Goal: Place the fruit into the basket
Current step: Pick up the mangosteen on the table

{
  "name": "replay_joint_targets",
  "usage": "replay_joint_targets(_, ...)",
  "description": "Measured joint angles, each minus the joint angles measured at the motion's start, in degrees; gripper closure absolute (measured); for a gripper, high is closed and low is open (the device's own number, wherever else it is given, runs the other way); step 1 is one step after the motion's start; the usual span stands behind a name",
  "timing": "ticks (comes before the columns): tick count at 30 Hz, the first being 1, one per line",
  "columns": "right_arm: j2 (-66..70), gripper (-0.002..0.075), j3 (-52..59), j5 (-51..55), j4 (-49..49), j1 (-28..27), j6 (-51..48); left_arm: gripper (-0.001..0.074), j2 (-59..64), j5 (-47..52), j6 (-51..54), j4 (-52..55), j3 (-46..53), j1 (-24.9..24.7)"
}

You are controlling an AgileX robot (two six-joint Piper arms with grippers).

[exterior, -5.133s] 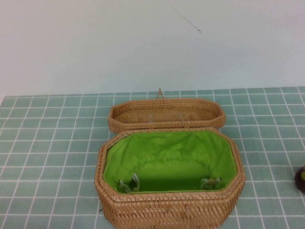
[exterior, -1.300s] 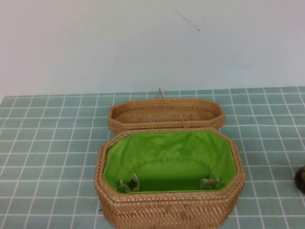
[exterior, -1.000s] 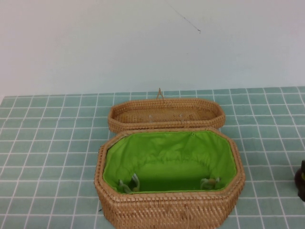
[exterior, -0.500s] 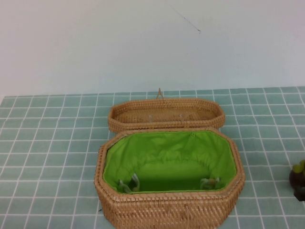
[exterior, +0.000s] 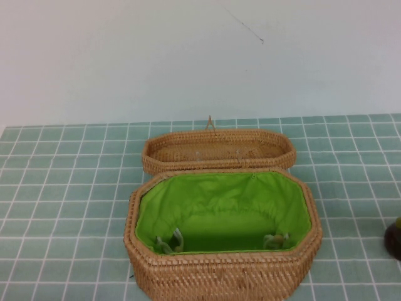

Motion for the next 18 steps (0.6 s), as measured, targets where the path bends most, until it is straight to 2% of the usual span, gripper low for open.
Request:
replay_joint_targets(10, -3.97, 0.0714, 0.1, 3.13, 0.25, 0.0, -0.37, 0.0735, 0.0, 0.0, 0.0, 0.0, 0.0, 0.0)
replay_joint_targets(13, -3.97, 0.0653, 0.1, 3.54, 0.13, 0.0, -0.22, 0.0735, 0.0, 0.0, 0.0, 0.0, 0.0, 0.0)
replay_joint_targets(18, -3.97, 0.0486, 0.0, 3.54, 0.04, 0.0, -0.04, 0.0735, 0.0, 0.0, 0.0, 0.0, 0.0, 0.0)
